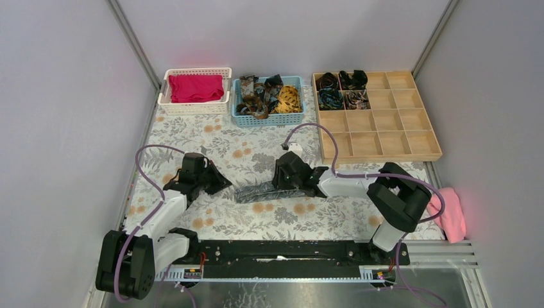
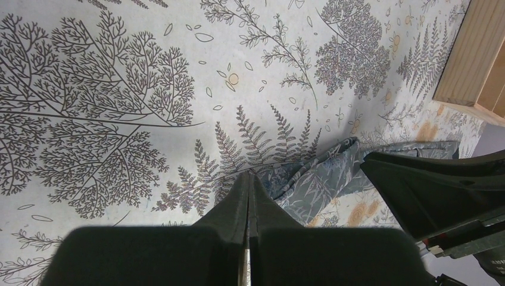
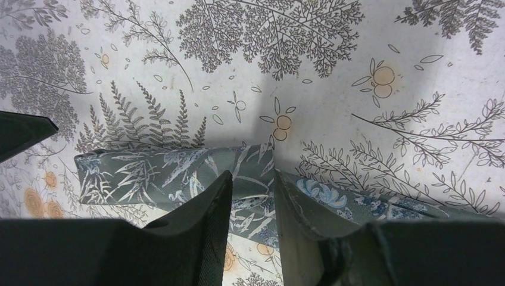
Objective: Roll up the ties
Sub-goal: Roll the tie at the center of the board.
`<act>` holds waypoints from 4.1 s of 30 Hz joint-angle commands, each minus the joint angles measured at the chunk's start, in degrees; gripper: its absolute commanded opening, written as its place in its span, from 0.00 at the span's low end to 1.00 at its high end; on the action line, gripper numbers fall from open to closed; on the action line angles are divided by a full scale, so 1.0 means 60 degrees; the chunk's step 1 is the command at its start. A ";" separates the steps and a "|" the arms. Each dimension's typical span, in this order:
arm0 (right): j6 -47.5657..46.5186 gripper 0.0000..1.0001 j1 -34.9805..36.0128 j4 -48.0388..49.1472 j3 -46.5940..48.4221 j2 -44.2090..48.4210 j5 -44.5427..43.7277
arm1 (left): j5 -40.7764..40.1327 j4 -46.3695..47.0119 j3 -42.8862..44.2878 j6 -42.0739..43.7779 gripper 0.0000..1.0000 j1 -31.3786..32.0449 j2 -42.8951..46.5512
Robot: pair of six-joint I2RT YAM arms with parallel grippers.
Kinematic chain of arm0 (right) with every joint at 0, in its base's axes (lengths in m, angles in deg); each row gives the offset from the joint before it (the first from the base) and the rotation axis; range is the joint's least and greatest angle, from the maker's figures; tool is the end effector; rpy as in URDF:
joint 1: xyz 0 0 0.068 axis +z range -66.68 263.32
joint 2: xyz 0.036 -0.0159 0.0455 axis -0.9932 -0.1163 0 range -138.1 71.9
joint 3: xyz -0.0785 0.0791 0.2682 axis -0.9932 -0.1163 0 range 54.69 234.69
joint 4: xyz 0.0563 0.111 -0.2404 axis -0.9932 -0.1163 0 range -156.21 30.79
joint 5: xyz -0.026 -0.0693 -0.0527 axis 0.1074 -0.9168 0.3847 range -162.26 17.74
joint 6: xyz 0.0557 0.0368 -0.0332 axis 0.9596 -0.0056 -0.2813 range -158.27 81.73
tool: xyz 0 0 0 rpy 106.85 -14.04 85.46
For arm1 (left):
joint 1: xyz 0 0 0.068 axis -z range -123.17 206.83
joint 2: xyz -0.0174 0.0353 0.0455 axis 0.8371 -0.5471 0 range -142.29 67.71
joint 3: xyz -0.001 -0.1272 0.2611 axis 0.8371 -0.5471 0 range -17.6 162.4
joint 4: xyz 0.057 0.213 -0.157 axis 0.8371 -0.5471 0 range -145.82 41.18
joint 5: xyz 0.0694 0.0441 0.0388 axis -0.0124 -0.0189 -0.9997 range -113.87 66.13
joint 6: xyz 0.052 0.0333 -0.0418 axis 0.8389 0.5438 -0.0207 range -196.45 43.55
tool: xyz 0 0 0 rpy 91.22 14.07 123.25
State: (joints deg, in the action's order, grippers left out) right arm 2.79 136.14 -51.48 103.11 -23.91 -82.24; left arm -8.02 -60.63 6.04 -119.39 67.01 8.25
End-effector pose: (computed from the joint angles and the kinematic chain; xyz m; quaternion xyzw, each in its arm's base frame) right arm 0.2319 0.2879 0.1607 -0.0555 0.9006 0.2559 0.3468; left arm 0.2025 -0.0537 0.1569 -0.2126 0.9001 -0.2750 0.2626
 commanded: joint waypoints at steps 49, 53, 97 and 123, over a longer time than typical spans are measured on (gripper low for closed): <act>0.0154 0.06 0.0920 -0.0269 0.1261 -0.1172 0.0612 | -0.0168 -0.0431 -0.0510 -0.0220 0.00 0.0054 0.3066; 0.0000 0.19 0.0917 -0.0633 0.1621 -0.1549 0.0747 | -0.0139 -0.0762 -0.0455 -0.0430 0.00 0.0430 0.3246; -0.1273 0.67 0.3455 -0.3932 0.6344 -0.3240 -0.1368 | -0.4463 -0.4711 0.3032 -0.0728 0.00 0.0479 0.4216; -0.0258 0.67 0.3847 -0.6438 0.8963 -0.5774 -0.2832 | -0.3993 -0.4566 0.3070 -0.0257 0.00 0.0472 0.4501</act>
State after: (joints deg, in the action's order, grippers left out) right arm 0.10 159.66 -85.89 154.39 -56.50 -95.02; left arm -32.82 -88.54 23.59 -122.06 70.22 34.52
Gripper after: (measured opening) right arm 0.678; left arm 0.007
